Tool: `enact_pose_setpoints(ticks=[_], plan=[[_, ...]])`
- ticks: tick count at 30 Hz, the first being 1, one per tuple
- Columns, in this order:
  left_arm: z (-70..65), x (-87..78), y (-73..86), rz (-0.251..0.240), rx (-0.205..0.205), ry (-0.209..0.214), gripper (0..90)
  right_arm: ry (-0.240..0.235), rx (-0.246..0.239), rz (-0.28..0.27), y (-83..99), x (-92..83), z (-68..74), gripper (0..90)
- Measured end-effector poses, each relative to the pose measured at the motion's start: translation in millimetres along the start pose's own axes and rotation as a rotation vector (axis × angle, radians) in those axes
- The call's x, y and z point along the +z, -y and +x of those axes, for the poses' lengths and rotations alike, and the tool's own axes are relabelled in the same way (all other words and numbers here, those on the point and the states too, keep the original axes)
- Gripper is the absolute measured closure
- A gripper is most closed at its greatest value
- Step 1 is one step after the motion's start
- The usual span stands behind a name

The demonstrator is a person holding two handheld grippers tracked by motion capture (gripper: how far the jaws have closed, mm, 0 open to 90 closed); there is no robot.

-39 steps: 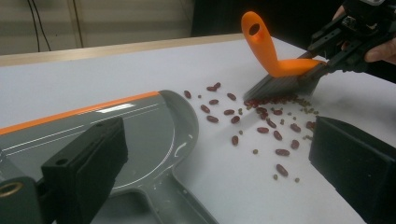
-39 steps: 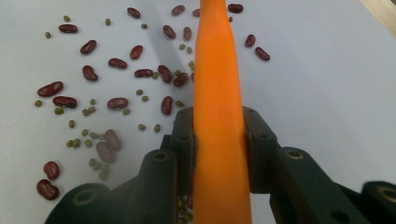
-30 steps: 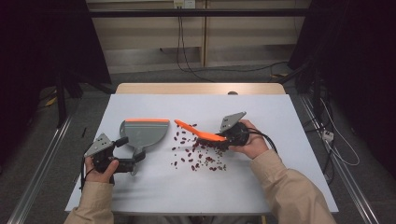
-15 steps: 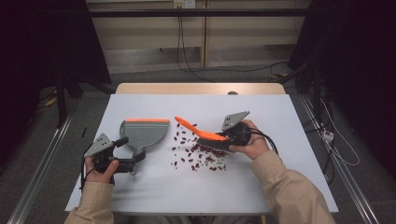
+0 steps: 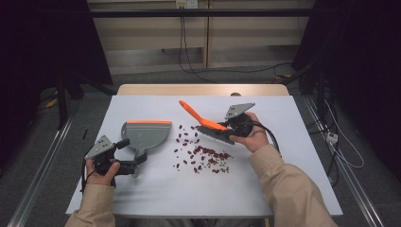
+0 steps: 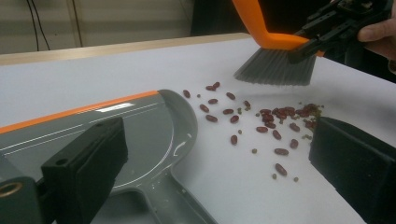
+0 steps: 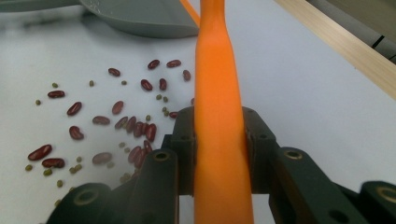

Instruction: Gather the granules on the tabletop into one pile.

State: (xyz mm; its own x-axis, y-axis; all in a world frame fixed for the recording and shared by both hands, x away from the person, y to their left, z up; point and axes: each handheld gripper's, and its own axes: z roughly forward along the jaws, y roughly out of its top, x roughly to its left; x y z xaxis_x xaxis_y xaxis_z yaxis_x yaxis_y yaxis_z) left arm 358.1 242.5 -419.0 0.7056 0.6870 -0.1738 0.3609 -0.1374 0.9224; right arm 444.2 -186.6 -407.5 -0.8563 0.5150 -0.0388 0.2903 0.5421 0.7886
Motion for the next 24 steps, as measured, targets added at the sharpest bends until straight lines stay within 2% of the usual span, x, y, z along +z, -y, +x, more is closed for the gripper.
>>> enact_pose_setpoints(ticks=[7, 18, 22, 24], plan=[[0.4, 0.4, 0.5, 0.002, -0.002, -0.002, 4.3, 0.029, 0.026, -0.026, -6.4, 9.1, -9.0, 71.2], [0.8, 0.3, 0.6, 0.003, -0.003, -0.004, 4.2, 0.053, 0.032, -0.034, -15.3, 24.9, -19.3, 71.3], [1.2, 0.3, 0.8, -0.001, -0.01, -0.005, 4.2, 0.094, 0.005, -0.023, -21.1, 32.1, -23.5, 71.2], [1.7, 0.2, 0.9, 0.0, -0.01, -0.005, 4.3, 0.106, 0.007, -0.024, -22.9, 36.7, -26.0, 71.3]])
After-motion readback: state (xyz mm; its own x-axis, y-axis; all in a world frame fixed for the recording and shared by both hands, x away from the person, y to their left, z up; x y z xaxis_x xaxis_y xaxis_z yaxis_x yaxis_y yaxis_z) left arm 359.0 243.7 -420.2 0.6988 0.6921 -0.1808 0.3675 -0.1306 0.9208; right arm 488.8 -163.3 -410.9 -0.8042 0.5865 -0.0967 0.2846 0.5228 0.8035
